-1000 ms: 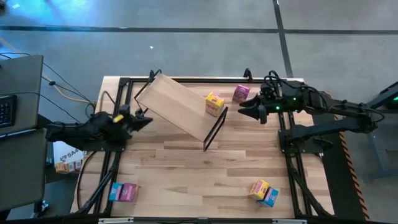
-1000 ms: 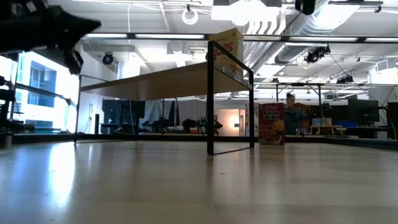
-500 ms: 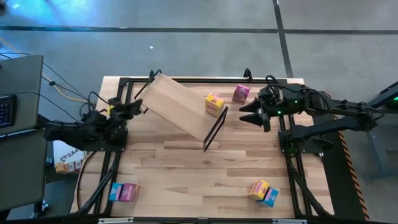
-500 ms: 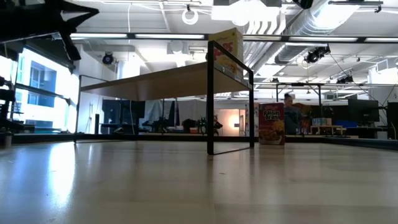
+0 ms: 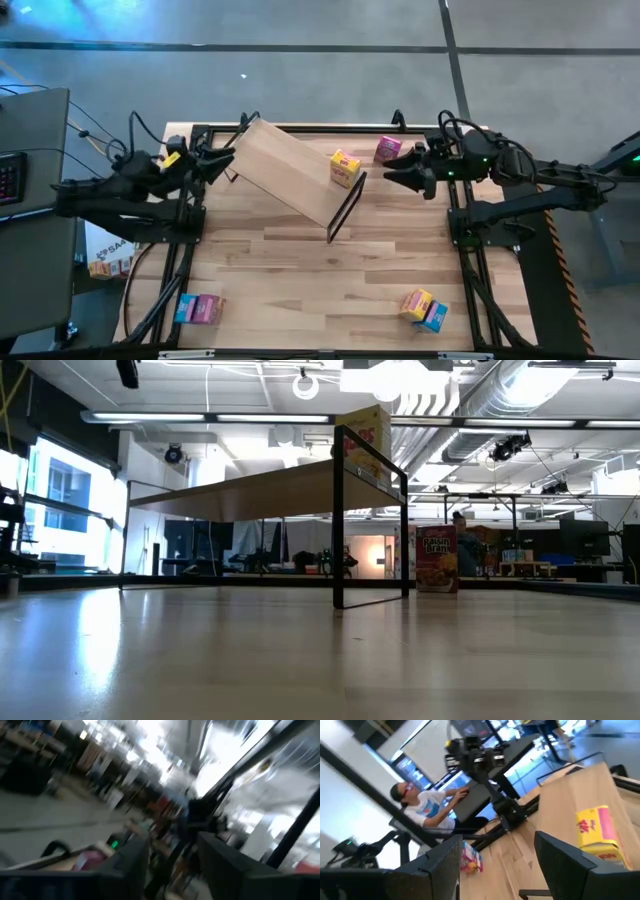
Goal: Stack cereal on shelf
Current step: Put the yellow cereal box on the shelf aligned with the other yellow cereal box
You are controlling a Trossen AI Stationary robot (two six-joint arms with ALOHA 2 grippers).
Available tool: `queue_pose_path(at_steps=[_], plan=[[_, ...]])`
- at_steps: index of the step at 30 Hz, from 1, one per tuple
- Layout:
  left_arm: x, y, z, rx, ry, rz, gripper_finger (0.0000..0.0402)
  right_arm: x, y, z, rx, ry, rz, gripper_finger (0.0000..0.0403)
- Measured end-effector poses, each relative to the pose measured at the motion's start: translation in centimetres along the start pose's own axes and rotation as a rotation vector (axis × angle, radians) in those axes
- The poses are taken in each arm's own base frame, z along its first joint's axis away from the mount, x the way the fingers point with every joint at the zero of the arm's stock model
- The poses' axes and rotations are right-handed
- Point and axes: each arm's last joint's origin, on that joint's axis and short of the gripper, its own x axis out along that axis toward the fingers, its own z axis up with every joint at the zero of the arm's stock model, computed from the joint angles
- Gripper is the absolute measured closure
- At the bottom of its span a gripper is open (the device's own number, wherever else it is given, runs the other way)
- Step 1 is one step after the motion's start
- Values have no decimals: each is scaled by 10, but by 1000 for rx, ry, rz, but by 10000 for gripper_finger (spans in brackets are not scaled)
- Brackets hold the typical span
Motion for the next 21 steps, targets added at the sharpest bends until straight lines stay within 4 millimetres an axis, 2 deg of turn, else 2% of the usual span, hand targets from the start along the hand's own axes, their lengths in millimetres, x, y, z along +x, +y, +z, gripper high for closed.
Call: queue_pose_path(at_steps=[3, 6, 8, 11, 14, 17, 21], plan=[[1, -5, 9, 36, 64, 43, 192, 0, -2, -1, 29, -2, -35, 162], [3, -8, 13, 45, 74, 48, 172, 1, -4, -4, 151, 20, -60, 162], [3, -8, 13, 38, 76, 50, 168, 3, -5, -10, 273, 119, -73, 162], [4, -7, 11, 35, 89, 58, 168, 9, -1, -30, 435, 360, -177, 162], [4, -6, 10, 38, 99, 64, 169, 20, 12, -57, 523, 604, -297, 162], [3, -6, 10, 40, 103, 68, 169, 29, 34, -80, 579, 834, -408, 162], [3, -6, 10, 36, 103, 68, 169, 29, 62, -102, 600, 1018, -706, 162]])
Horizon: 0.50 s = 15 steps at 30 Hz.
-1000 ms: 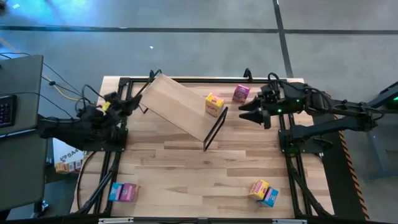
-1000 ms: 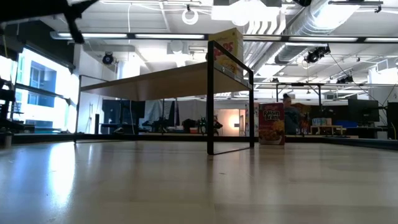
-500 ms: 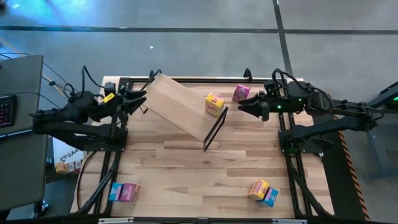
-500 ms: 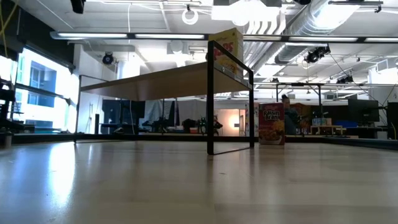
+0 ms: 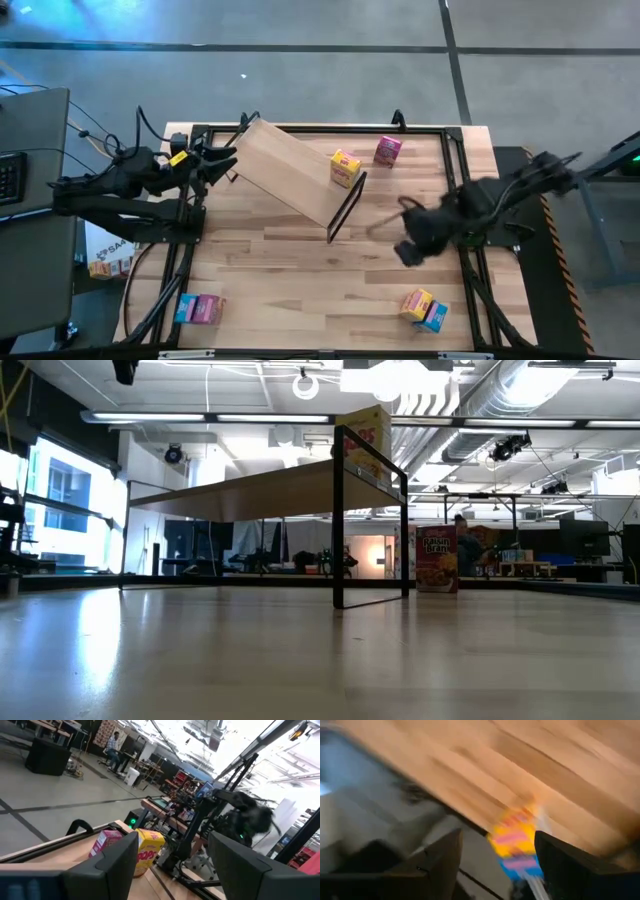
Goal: Stack cereal on shelf
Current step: Put the yellow cereal box on the shelf aligned with the other yellow cereal box
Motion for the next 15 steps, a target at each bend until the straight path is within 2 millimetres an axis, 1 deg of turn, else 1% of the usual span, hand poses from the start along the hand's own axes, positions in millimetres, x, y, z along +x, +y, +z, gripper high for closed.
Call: queue_pose_path(at_steps=[2, 6, 9, 15], plan=[[0, 0, 0, -5, 0, 0, 169, 6, 6, -12, 88, 13, -127, 162], [0, 0, 0, -5, 0, 0, 169, 26, 20, -30, 192, 20, -271, 162], [0, 0, -1, -4, 5, 2, 169, 44, 28, -40, 217, 54, -325, 162], [0, 0, -1, -4, 13, -12, 169, 72, 34, -56, 323, 75, -412, 162]])
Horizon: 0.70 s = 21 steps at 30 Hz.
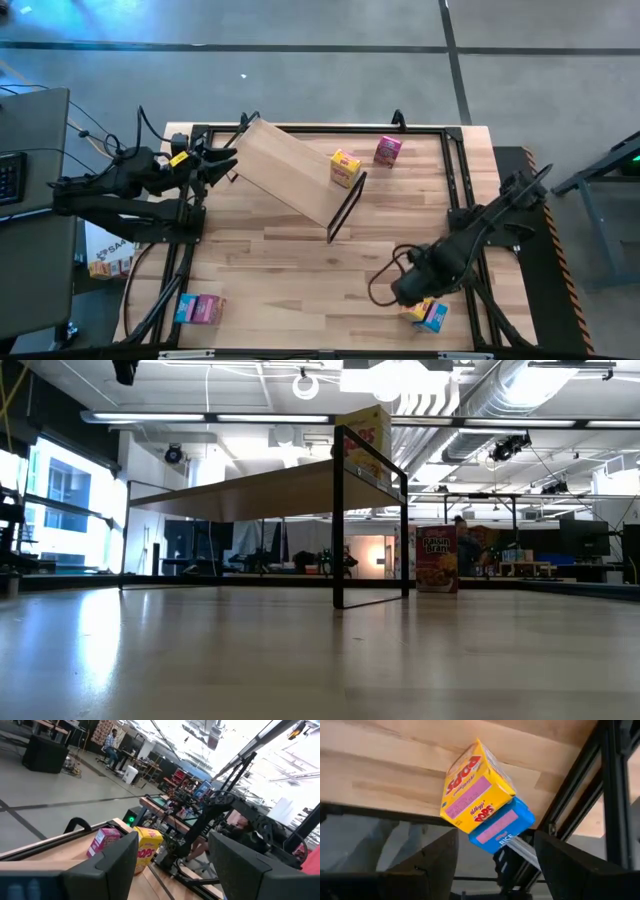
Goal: Stack cereal on shelf
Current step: Put the yellow cereal box on the shelf aligned with the other yellow cereal box
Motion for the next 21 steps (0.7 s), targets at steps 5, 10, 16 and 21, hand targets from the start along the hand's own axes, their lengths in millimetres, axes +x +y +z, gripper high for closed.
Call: queue_pose_path(at_steps=[5, 10, 16, 21], plan=[[0, 0, -1, 3, 10, 1, 169, 11, 2, -12, 120, -69, 35, 162], [0, 1, -1, 4, 14, 3, 170, 15, -1, -22, 229, -152, 120, 162], [0, 1, -1, -11, 15, 2, 168, 24, 4, -29, 266, -127, 120, 162], [0, 1, -1, -13, 15, 2, 168, 44, 14, -28, 292, -163, 44, 162]])
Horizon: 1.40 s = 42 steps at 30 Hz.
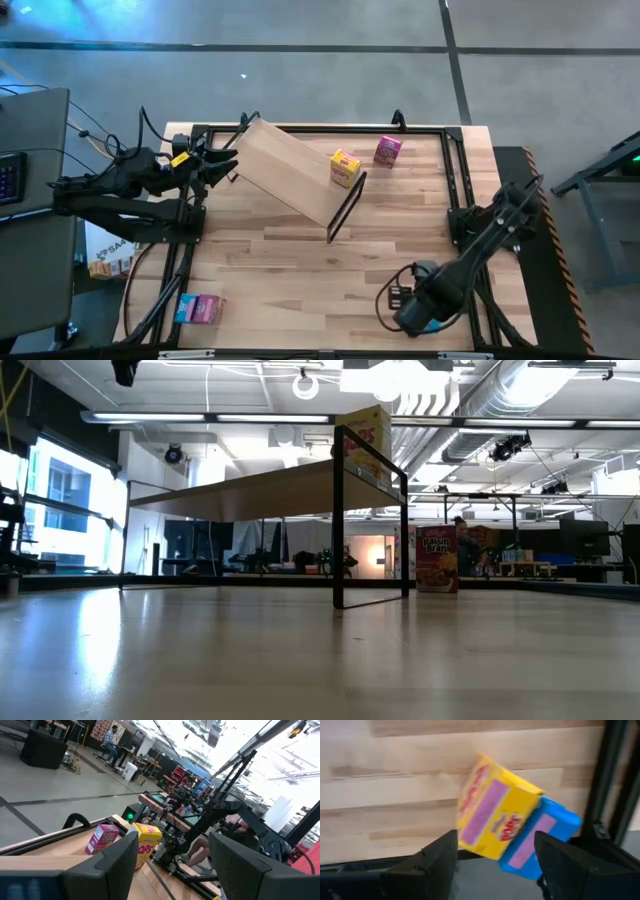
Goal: Stack cereal on shelf
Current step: Put the yellow cereal box on the shelf aligned with the other yellow cereal box
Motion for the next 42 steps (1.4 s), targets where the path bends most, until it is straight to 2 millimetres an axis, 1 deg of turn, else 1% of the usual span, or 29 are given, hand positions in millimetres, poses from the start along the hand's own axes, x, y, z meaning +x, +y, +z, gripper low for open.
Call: queue_pose_path(at_steps=[6, 12, 22, 27, 31, 38, 42], plan=[[0, 0, 0, 0, 0, 0, 167, 3, 2, -2, 18, 11, 2, 162], [0, 0, 0, 0, 0, 0, 167, 6, 6, -1, 29, -14, 11, 162], [0, 0, 0, 0, 0, 1, 167, 18, 14, -3, 47, -29, -25, 162], [0, 0, 0, 2, 0, 1, 167, 19, 14, 0, 53, -48, -48, 162], [0, 0, 0, 1, 0, 1, 167, 19, 14, 1, 27, -74, -36, 162], [0, 0, 0, 0, 0, 1, 167, 19, 13, 5, -108, -146, -15, 162], [0, 0, 0, 0, -1, 1, 167, 18, 13, 6, -131, -166, -14, 162]])
